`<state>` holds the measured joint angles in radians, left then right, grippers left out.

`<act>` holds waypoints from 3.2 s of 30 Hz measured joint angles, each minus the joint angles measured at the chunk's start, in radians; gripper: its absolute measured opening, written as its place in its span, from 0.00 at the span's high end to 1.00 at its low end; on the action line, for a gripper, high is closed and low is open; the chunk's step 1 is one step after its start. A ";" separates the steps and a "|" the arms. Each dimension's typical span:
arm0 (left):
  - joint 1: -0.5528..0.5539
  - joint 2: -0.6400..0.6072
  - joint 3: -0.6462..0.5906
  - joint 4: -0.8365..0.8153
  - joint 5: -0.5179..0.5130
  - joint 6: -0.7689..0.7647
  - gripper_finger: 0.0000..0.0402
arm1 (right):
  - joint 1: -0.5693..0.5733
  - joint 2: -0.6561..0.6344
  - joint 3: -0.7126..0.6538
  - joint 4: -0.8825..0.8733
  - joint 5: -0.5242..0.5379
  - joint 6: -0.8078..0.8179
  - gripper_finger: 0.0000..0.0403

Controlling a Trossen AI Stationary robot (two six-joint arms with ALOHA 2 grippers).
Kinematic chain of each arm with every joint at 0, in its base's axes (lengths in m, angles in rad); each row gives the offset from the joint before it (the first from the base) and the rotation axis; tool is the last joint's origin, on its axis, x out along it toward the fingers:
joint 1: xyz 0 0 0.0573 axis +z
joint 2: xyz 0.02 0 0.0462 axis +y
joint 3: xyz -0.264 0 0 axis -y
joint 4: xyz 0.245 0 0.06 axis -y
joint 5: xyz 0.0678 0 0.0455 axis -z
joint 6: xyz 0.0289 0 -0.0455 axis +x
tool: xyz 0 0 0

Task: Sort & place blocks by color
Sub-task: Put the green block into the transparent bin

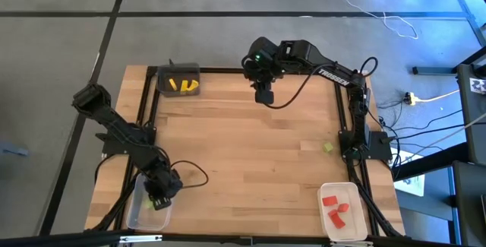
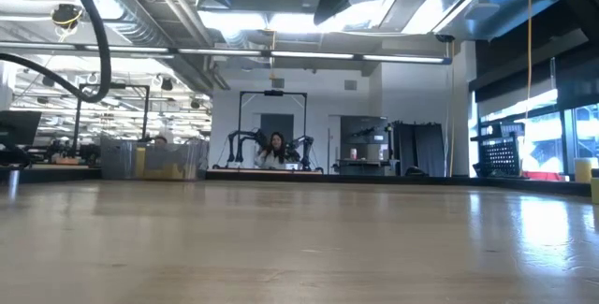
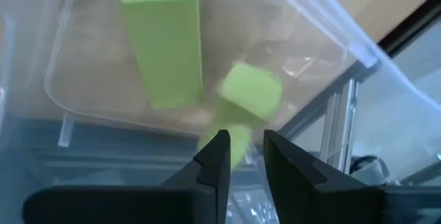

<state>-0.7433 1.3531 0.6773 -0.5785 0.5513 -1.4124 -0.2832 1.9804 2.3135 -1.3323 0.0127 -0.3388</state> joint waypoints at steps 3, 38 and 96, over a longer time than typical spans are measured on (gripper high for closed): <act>0.002 0.003 0.000 0.008 -0.007 -0.003 0.79 | 0.000 0.000 0.000 0.000 -0.015 -0.006 0.68; 0.196 -0.474 0.157 -0.171 -1.013 0.391 0.80 | 0.000 -0.424 -0.138 -0.238 -0.042 0.366 0.68; 0.436 -1.070 0.157 -0.286 -1.038 0.917 0.80 | -0.002 -0.637 -1.405 -0.061 -0.329 1.062 0.69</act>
<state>-0.3069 0.2829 0.8345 -0.8650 -0.4862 -0.4950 -0.2855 1.3430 0.9085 -1.3935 -0.3158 0.7233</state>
